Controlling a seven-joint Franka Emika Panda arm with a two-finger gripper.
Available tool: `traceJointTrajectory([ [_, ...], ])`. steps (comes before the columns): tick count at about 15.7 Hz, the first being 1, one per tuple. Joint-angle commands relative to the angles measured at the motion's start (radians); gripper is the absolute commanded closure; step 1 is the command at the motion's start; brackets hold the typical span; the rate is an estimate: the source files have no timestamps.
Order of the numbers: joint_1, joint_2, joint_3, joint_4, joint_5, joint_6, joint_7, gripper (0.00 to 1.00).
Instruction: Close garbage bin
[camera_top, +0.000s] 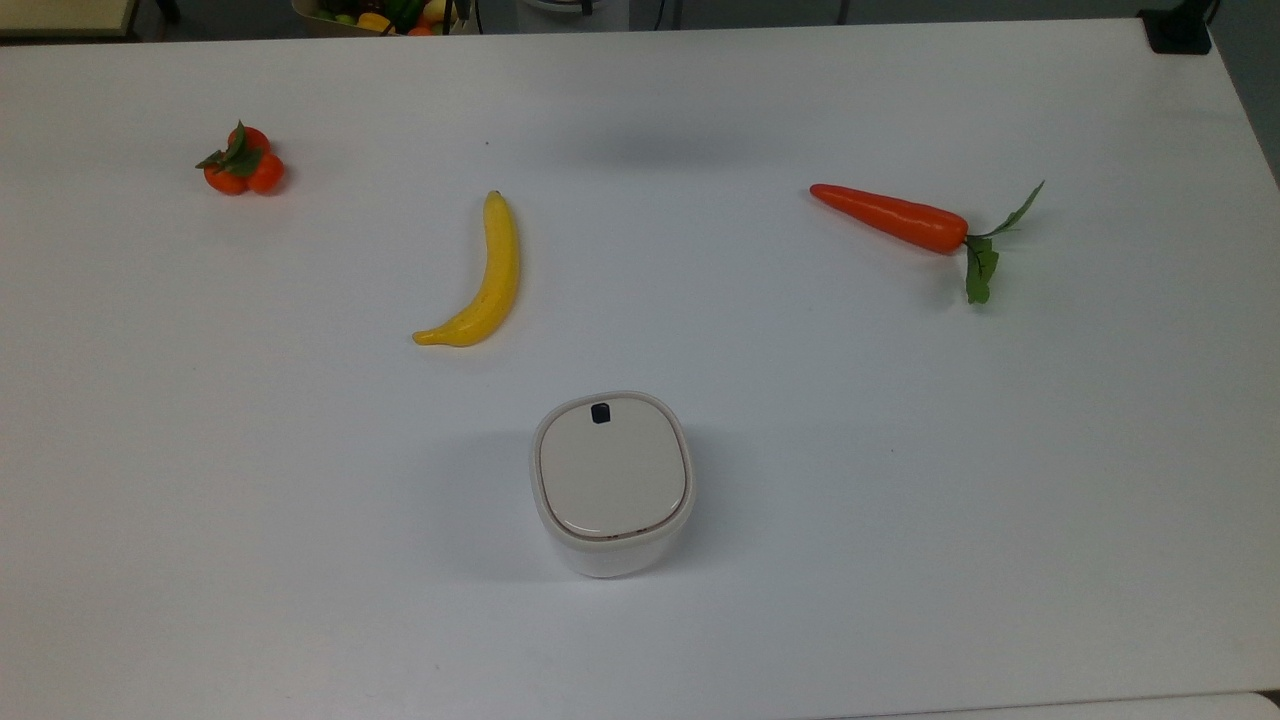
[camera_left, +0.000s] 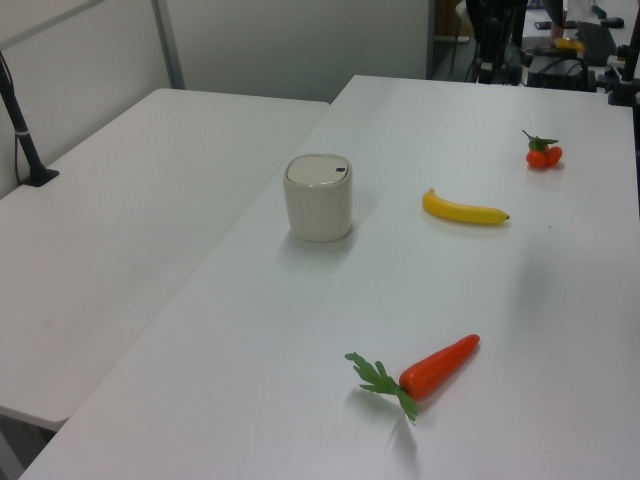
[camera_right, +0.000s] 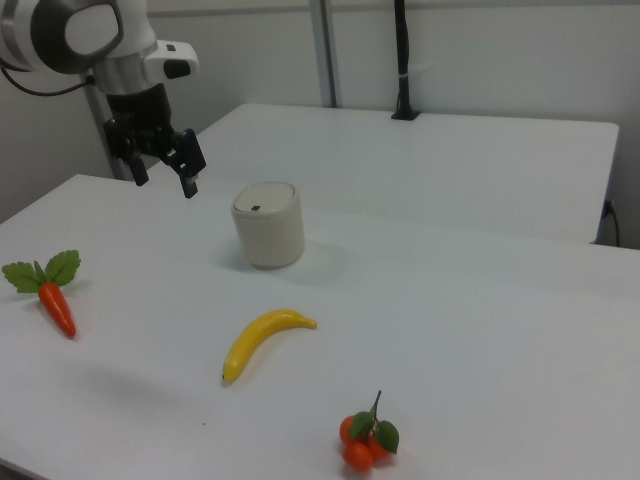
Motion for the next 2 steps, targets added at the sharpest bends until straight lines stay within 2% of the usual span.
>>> traceJointTrajectory([
  [1, 0.023, -0.007, -0.025, -0.015, 0.013, 0.039, -0.010, 0.00],
  [2, 0.023, -0.007, -0.023, -0.017, 0.013, 0.039, -0.010, 0.00],
])
